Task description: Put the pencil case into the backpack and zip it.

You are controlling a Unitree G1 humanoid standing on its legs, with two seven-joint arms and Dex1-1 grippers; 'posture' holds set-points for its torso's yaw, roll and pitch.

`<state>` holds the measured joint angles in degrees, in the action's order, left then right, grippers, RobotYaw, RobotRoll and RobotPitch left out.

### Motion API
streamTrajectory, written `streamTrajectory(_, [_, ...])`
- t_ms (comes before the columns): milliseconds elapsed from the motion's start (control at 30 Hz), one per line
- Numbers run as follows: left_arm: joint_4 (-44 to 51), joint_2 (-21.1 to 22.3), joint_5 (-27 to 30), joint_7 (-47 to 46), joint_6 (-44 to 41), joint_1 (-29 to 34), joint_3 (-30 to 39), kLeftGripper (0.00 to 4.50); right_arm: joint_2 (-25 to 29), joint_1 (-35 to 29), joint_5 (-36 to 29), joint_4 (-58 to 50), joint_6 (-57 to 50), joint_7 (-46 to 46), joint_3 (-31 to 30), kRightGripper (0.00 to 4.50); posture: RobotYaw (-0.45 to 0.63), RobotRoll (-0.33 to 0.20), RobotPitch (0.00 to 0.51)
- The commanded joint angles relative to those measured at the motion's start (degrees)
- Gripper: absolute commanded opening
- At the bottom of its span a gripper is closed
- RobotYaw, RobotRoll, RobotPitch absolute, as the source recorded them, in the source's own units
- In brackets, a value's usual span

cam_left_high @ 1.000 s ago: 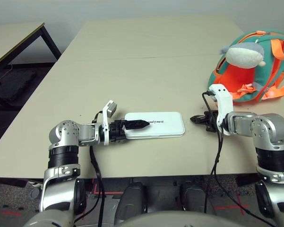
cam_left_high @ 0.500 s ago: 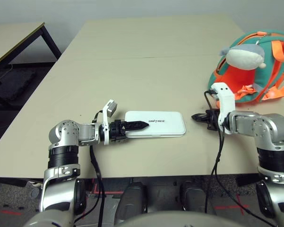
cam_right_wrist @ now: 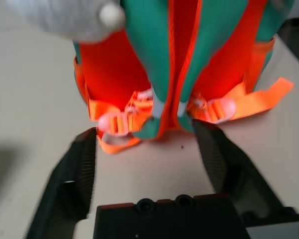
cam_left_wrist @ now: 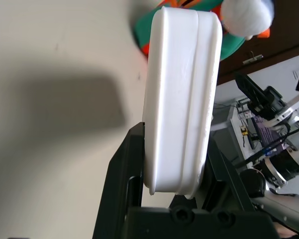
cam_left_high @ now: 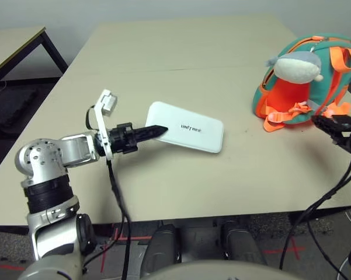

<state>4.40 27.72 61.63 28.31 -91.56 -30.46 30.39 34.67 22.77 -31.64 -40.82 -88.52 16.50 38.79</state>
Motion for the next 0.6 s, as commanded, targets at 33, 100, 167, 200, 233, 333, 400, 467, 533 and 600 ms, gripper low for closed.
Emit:
streamTrajectory(33, [1.2, -2.1, 0.7, -2.0, -0.8, -0.6, 0.6, 1.36, 0.3, -0.9, 2.3, 2.8, 8.7, -0.1, -4.0, 4.50, -0.04, 0.000, 0.100])
streamTrajectory(100, [1.7, -3.0, 1.1, -2.6, -0.9, -0.7, 0.6, 1.36, 1.0, -1.7, 3.2, 5.0, 12.4, 0.5, -5.9, 4.50, -0.03, 0.000, 0.099])
streamTrajectory(167, [2.3, -4.0, 1.4, -3.4, -0.9, -0.9, 1.0, 1.36, 1.1, -2.0, 4.2, 8.0, 16.3, 0.7, -7.8, 4.50, -0.02, 0.000, 0.099])
streamTrajectory(200, [2.5, -4.3, 1.6, -3.8, -0.9, -0.9, 1.1, 1.36, 1.3, -2.2, 4.6, 9.2, 18.0, 0.8, -8.6, 4.50, -0.01, 0.000, 0.099])
streamTrajectory(233, [2.9, -4.7, 1.8, -4.2, -0.9, -0.8, 1.4, 1.36, 1.5, -1.9, 5.9, 11.8, 20.7, 0.6, -10.0, 4.50, 0.00, 0.000, 0.099])
streamTrajectory(333, [4.1, -5.4, 3.0, -5.8, -0.9, -0.5, 2.2, 1.36, 3.1, -1.4, 8.6, 18.1, 27.6, 1.8, -13.5, 4.50, 0.02, 0.000, 0.101])
streamTrajectory(400, [4.9, -5.8, 4.0, -7.0, -0.9, -0.1, 3.1, 1.36, 2.9, 0.0, 10.2, 22.9, 31.3, 1.3, -15.3, 4.50, 0.04, 0.000, 0.104])
streamTrajectory(467, [5.7, -5.9, 5.0, -8.1, -0.9, 0.3, 3.7, 1.36, 3.2, 1.2, 12.4, 27.0, 35.5, 1.0, -17.4, 4.50, 0.06, 0.000, 0.107])
streamTrajectory(533, [6.2, -6.0, 6.4, -9.4, -0.9, 0.7, 4.2, 1.36, 3.9, 1.7, 14.1, 29.3, 38.7, 1.5, -19.1, 4.50, 0.07, 0.000, 0.110])
streamTrajectory(600, [6.7, -5.9, 7.7, -10.5, -0.9, 1.1, 4.6, 1.36, 3.8, 2.1, 14.3, 29.9, 39.2, 1.1, -19.2, 4.50, 0.08, 0.000, 0.112])
